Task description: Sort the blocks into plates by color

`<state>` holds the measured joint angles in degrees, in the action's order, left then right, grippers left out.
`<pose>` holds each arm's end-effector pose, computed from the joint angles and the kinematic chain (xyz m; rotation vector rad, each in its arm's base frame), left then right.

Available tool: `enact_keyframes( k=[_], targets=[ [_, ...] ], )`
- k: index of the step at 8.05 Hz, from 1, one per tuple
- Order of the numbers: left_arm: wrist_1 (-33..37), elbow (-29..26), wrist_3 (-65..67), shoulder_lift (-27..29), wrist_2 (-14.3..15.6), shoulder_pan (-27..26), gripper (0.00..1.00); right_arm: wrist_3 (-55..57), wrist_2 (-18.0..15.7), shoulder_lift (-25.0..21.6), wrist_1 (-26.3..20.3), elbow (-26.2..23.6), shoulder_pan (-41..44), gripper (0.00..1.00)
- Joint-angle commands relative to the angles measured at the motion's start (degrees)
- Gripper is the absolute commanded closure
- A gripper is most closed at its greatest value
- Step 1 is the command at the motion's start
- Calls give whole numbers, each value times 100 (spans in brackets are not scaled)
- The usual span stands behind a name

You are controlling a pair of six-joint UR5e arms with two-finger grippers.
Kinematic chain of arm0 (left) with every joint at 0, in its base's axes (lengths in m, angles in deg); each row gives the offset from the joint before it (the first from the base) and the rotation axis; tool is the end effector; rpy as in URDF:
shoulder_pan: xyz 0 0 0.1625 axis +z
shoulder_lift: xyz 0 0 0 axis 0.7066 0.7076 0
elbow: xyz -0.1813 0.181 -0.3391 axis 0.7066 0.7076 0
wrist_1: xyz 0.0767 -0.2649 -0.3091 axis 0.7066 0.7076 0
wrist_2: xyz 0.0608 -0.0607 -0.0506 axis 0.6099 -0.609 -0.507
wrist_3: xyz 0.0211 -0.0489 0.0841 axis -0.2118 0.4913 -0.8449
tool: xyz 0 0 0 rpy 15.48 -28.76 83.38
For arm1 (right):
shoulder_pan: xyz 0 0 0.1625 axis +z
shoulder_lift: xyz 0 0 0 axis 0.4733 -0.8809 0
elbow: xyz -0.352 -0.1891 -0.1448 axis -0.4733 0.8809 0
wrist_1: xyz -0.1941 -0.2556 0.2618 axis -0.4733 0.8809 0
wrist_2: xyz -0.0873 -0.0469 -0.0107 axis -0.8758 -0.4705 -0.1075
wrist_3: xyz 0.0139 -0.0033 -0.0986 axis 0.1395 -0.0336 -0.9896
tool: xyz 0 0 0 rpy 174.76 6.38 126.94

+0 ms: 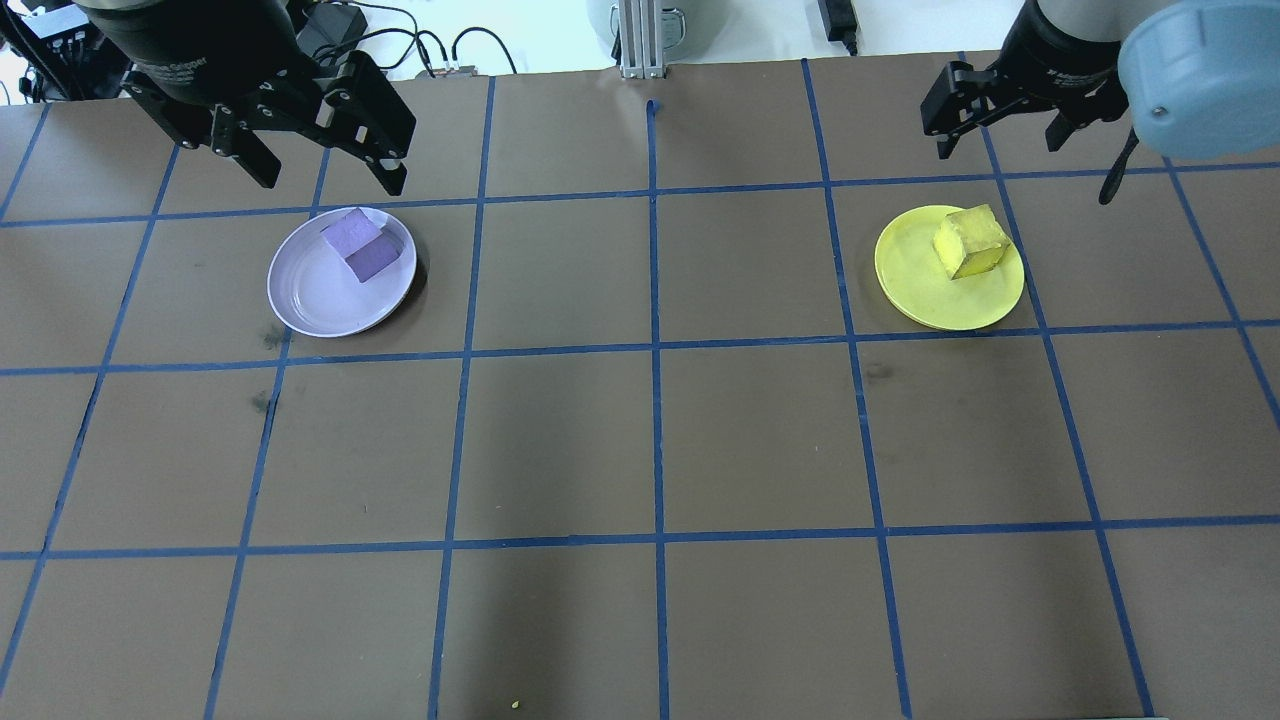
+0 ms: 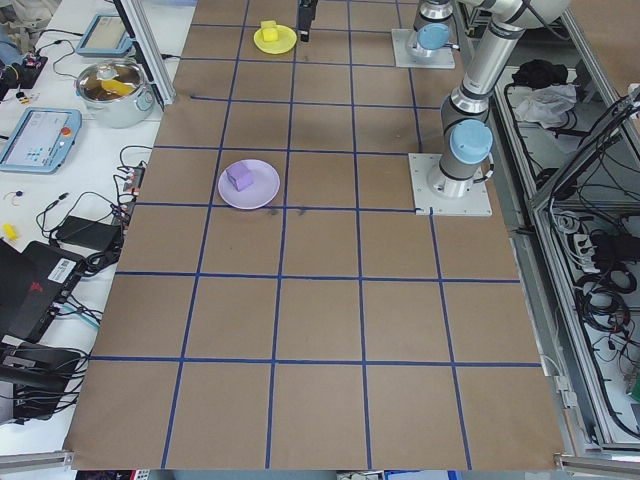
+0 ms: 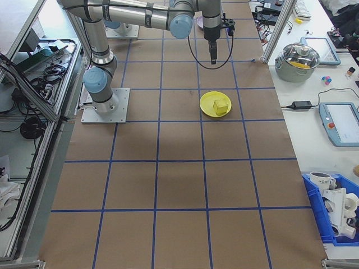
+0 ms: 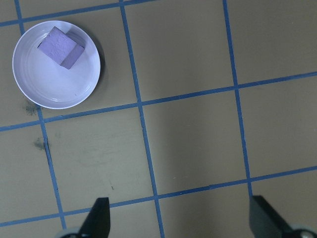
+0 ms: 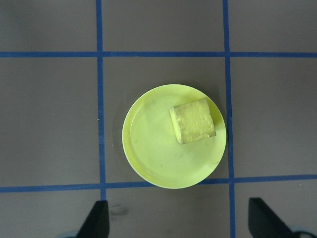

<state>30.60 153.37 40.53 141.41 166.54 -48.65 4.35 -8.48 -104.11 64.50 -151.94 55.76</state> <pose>-0.1666 -0.4677 0.5850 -0.2329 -3.0961 0.1131 0.0700 -0.5595 0.4650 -0.0357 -3.0601 0.2723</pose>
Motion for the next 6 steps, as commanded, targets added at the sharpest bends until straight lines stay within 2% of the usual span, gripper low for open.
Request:
enact_keyframes(
  k=[1, 3, 6],
  targets=[
    [0, 0, 0, 3, 2, 0, 0, 485, 9, -596, -483, -47, 502, 0],
    [9, 0, 0, -6, 2, 0, 0, 563, 97, -974, -904, -56, 511, 0],
    [0, 0, 0, -6, 2, -9, 0, 520, 80, -941, -932, -73, 502, 0]
  ],
)
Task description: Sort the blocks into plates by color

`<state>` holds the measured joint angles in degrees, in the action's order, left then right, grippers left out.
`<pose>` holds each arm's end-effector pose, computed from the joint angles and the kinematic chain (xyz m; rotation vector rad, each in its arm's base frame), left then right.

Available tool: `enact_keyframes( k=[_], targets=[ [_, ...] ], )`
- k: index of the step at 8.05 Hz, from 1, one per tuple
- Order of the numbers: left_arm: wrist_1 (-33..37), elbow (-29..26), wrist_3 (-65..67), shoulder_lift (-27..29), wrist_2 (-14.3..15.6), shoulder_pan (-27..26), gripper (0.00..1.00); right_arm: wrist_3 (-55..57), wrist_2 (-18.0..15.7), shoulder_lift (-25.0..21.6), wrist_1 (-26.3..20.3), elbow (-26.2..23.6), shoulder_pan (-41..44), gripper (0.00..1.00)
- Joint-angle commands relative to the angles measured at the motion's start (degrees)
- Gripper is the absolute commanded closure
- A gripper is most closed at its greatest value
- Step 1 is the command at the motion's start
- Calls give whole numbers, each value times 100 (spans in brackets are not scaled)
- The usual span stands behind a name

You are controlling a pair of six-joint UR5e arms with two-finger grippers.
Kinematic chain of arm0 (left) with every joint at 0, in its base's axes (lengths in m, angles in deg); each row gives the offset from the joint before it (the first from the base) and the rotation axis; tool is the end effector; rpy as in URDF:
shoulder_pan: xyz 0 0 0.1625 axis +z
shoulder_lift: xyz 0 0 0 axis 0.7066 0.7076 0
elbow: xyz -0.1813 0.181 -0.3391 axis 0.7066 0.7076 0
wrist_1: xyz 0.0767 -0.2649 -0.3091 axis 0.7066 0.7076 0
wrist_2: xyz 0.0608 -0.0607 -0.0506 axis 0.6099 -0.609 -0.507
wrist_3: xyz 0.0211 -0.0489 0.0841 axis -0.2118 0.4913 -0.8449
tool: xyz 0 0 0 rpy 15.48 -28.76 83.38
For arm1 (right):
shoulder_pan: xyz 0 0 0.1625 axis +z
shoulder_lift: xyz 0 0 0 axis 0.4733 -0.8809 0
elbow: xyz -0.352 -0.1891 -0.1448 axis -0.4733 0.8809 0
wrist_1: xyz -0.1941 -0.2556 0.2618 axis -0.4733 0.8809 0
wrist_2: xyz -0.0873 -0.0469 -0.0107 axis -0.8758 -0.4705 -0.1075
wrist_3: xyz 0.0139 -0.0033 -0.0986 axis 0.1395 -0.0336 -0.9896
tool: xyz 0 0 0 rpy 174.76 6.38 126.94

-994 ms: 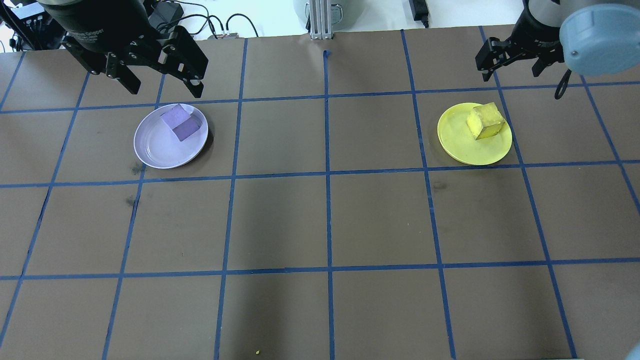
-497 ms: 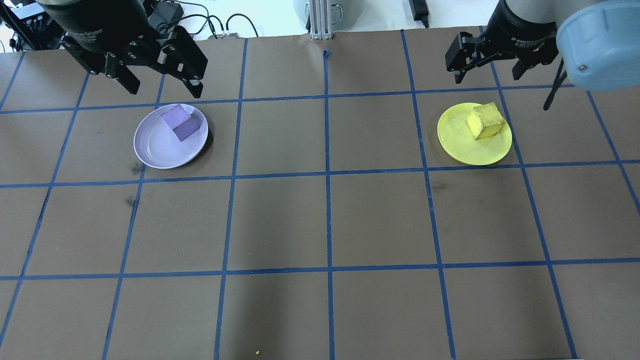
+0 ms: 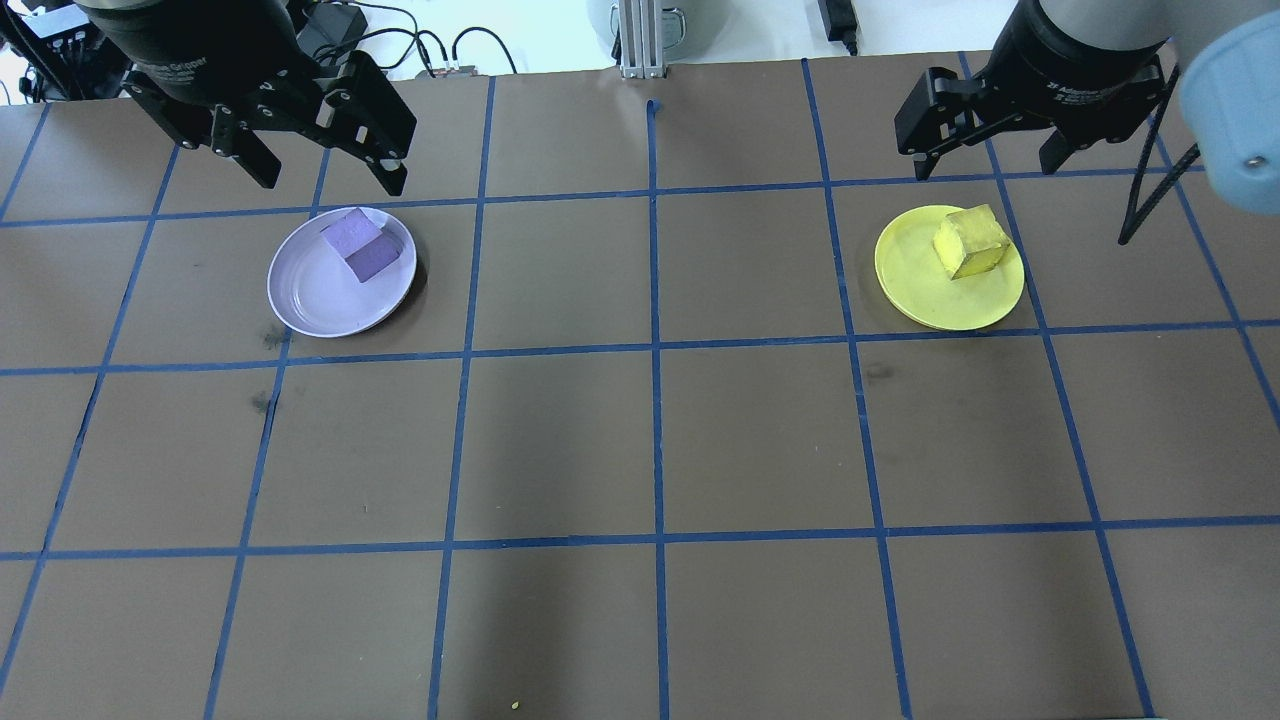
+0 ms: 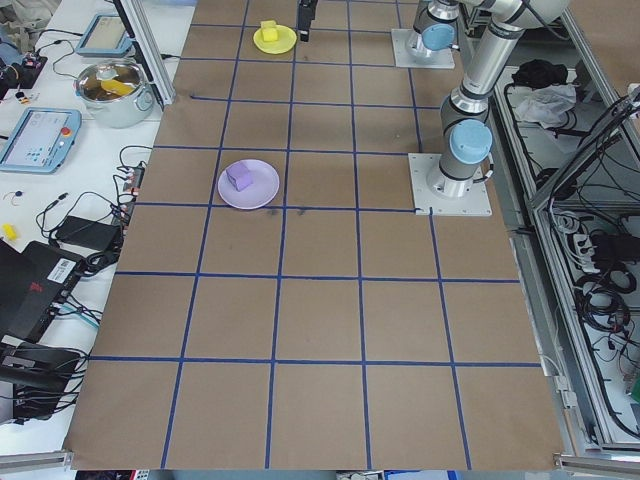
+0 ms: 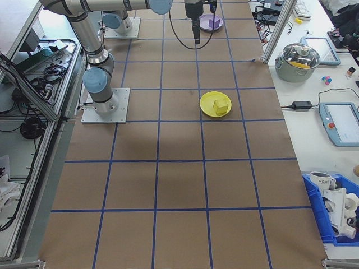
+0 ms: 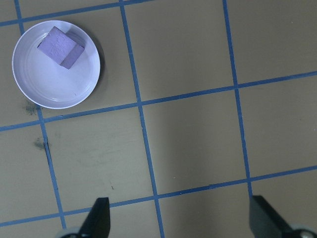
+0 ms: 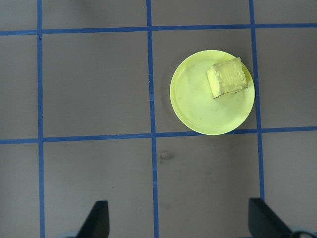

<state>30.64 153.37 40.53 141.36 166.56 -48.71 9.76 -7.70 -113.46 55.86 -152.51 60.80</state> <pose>-0.1670 -0.4671 0.5853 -0.2345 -3.0963 0.1133 0.1214 -0.4838 0.5266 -0.0442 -3.0887 0.2874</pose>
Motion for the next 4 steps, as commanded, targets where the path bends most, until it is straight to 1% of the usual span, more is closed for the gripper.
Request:
enact_keyframes(
  k=[1, 4],
  targets=[
    [4, 0, 0, 0, 0, -3, 0, -55, 10, 3, -60, -26, -2, 0],
    [47, -9, 17, -18, 18, -3, 0, -47, 19, 38, -24, -43, -2, 0]
  ],
)
